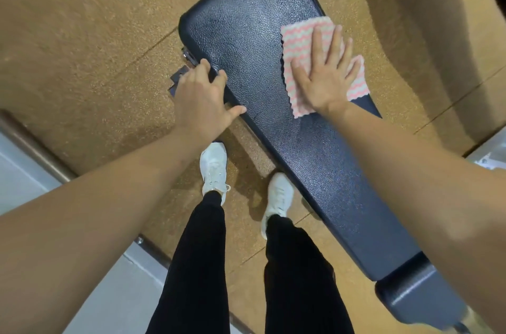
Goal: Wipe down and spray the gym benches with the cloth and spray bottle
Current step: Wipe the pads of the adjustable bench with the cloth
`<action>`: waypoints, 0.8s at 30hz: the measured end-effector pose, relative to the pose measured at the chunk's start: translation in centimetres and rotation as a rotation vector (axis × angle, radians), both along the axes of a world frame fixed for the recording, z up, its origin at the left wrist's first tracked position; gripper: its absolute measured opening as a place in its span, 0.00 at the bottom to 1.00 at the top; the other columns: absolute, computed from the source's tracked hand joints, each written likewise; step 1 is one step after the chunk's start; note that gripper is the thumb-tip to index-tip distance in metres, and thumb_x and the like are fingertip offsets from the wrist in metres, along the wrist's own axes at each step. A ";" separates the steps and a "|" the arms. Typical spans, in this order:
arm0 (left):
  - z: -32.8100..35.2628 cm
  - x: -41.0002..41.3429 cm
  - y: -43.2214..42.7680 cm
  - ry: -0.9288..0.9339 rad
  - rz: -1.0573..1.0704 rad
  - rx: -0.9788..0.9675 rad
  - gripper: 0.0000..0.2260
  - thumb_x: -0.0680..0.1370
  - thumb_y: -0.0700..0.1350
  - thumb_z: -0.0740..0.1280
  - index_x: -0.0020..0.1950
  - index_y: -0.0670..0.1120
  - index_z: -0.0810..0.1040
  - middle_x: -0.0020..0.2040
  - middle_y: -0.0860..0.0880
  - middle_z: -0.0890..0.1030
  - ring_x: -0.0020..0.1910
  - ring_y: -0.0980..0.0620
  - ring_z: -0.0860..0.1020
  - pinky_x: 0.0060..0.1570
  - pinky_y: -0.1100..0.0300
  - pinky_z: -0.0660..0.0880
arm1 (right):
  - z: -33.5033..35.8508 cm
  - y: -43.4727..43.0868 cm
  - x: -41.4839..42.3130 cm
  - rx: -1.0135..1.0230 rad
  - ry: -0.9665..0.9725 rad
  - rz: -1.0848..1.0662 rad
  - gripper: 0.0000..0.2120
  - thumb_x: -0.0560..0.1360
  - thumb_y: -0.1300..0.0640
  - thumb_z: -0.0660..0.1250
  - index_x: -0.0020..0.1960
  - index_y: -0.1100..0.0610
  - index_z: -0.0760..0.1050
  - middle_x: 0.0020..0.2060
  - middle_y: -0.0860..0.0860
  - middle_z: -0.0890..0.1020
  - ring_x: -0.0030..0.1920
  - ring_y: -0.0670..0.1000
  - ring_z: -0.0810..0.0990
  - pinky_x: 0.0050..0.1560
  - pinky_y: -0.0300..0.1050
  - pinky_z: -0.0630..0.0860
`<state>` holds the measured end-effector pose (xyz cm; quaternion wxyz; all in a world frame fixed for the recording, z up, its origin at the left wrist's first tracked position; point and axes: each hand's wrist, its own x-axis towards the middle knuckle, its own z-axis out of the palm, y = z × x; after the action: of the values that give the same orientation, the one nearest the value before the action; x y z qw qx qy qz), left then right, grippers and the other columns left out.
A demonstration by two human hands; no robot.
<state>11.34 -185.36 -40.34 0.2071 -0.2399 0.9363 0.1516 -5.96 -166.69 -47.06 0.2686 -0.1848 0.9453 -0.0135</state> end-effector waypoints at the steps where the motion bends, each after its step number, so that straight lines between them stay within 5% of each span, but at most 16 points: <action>1: -0.1 0.1 0.0 0.010 0.011 0.017 0.39 0.74 0.69 0.70 0.77 0.44 0.72 0.77 0.35 0.68 0.73 0.37 0.70 0.73 0.45 0.66 | 0.1 0.0 -0.1 0.007 -0.004 0.007 0.38 0.78 0.26 0.42 0.81 0.40 0.37 0.82 0.52 0.36 0.81 0.62 0.35 0.76 0.70 0.36; 7: -0.9 -0.1 -0.5 0.010 0.025 0.020 0.37 0.73 0.68 0.72 0.74 0.46 0.75 0.75 0.37 0.70 0.71 0.39 0.72 0.72 0.44 0.69 | 0.1 -0.1 0.4 0.016 0.037 0.073 0.38 0.79 0.28 0.44 0.82 0.43 0.39 0.82 0.55 0.39 0.80 0.65 0.37 0.76 0.71 0.36; 11: -1.1 0.0 -0.5 0.024 0.031 0.026 0.33 0.74 0.63 0.73 0.72 0.44 0.77 0.72 0.37 0.72 0.71 0.39 0.72 0.72 0.44 0.69 | -0.3 -1.3 3.9 -0.025 0.056 0.332 0.37 0.80 0.30 0.47 0.83 0.44 0.44 0.83 0.56 0.45 0.80 0.68 0.41 0.74 0.73 0.38; 17: -1.9 0.9 -1.3 0.010 0.015 0.088 0.27 0.75 0.55 0.62 0.73 0.49 0.74 0.72 0.37 0.71 0.64 0.35 0.75 0.62 0.45 0.75 | -1.4 -2.9 9.4 -0.132 0.094 0.599 0.34 0.81 0.34 0.54 0.83 0.45 0.52 0.83 0.55 0.52 0.81 0.68 0.47 0.74 0.73 0.41; 24: -1.0 1.1 -2.8 0.157 0.201 0.189 0.26 0.73 0.46 0.74 0.71 0.46 0.79 0.73 0.43 0.75 0.68 0.40 0.77 0.65 0.42 0.75 | -1.2 -2.4 2.9 -0.135 0.089 0.675 0.33 0.81 0.31 0.50 0.82 0.40 0.49 0.83 0.50 0.49 0.82 0.63 0.45 0.77 0.71 0.43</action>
<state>12.42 -188.20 -41.32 0.1386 -0.2994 0.9024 0.2773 -3.10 -169.11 -48.28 0.2038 -0.5048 0.8386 0.0216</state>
